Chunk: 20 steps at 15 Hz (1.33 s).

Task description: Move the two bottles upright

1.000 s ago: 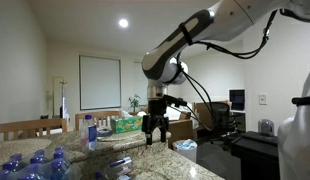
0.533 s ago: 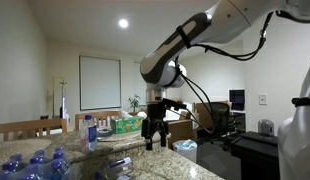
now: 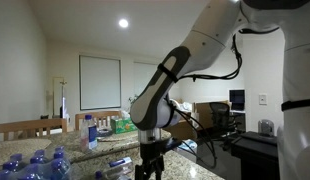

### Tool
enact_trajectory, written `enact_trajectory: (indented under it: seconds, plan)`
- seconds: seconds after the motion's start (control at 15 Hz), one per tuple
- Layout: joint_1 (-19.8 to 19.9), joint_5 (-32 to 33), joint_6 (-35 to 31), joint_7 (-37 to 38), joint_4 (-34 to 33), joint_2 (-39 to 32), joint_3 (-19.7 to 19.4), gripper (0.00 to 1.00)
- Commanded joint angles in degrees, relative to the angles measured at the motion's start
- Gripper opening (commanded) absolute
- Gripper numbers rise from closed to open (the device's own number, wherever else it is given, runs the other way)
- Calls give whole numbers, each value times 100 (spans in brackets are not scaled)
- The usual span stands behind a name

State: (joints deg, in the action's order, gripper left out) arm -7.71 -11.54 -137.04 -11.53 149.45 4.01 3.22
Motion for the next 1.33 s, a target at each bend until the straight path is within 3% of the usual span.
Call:
enact_trajectory:
  seconds: [0.0,0.27,0.33,0.4,0.53,1.07,1.27]
  plan:
    - [-194,-897,-1285,-386,325,-393,262,100]
    - [-351,-1765,-2041,-737,284,-904,736,100]
    - [-337,-1692,-2140,-577,249,-1016,808,75]
    - [-315,-1530,-2256,-399,249,-1066,834,74]
    - [-288,-1192,-2428,-33,296,-1058,807,60]
    - [-393,644,-2017,1810,329,-675,638,8]
    - [-441,1549,-1756,2709,372,-426,535,1]
